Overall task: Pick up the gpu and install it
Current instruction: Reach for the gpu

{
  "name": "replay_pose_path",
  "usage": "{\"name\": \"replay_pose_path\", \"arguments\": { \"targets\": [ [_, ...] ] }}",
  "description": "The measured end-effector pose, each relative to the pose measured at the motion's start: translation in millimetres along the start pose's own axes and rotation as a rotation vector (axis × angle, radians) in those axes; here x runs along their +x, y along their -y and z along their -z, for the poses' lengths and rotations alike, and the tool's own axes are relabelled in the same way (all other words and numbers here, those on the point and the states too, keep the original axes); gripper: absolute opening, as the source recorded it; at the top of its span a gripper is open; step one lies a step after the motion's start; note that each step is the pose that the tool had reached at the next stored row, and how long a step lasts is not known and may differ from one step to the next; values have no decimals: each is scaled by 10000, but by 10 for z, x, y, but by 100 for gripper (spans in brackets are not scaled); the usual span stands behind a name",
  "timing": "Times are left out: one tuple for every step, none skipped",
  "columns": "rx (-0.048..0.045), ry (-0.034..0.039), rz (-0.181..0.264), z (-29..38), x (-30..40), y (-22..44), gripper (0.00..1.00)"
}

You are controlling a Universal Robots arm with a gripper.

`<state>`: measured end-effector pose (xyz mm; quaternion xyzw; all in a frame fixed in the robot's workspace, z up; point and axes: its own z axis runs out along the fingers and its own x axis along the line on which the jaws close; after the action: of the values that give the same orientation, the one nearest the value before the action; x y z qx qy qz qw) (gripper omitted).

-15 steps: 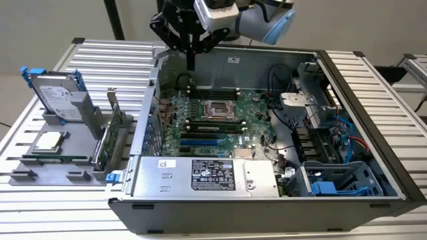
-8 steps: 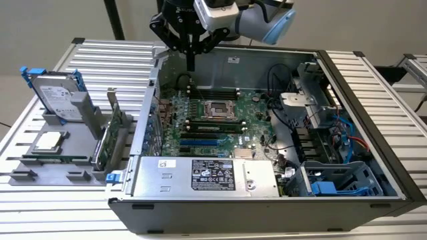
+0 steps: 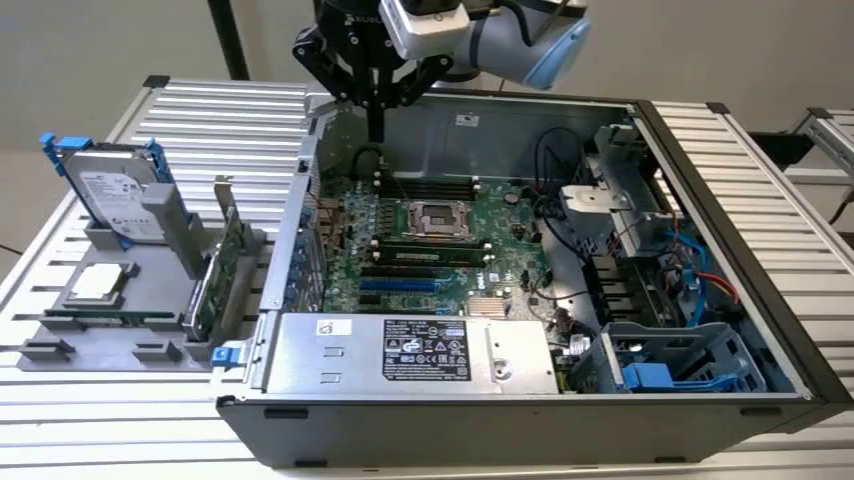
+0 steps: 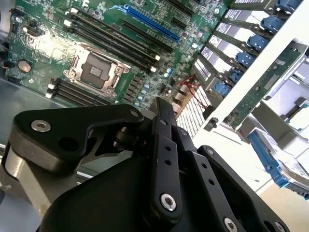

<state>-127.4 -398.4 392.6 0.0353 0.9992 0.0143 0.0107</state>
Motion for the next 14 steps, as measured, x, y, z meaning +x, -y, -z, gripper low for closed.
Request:
{"name": "replay_pose_path", "arguments": {
  "targets": [
    [1,0,0,1,15,1,0],
    [0,0,0,1,32,2,0],
    [0,0,0,1,51,3,0],
    [0,0,-1,1,69,5,0],
    [0,0,0,2,89,6,0],
    [-1,1,0,2,110,8,0],
    [0,0,1,3,130,9,0],
    [0,0,1,3,151,11,0],
    [0,0,0,4,171,12,0],
    [-1,1,0,4,190,13,0],
    [0,0,0,4,211,15,0],
    [-1,1,0,5,230,16,0],
    [0,1,-1,5,251,18,0],
    [0,0,0,6,271,19,0]
  ]
}}
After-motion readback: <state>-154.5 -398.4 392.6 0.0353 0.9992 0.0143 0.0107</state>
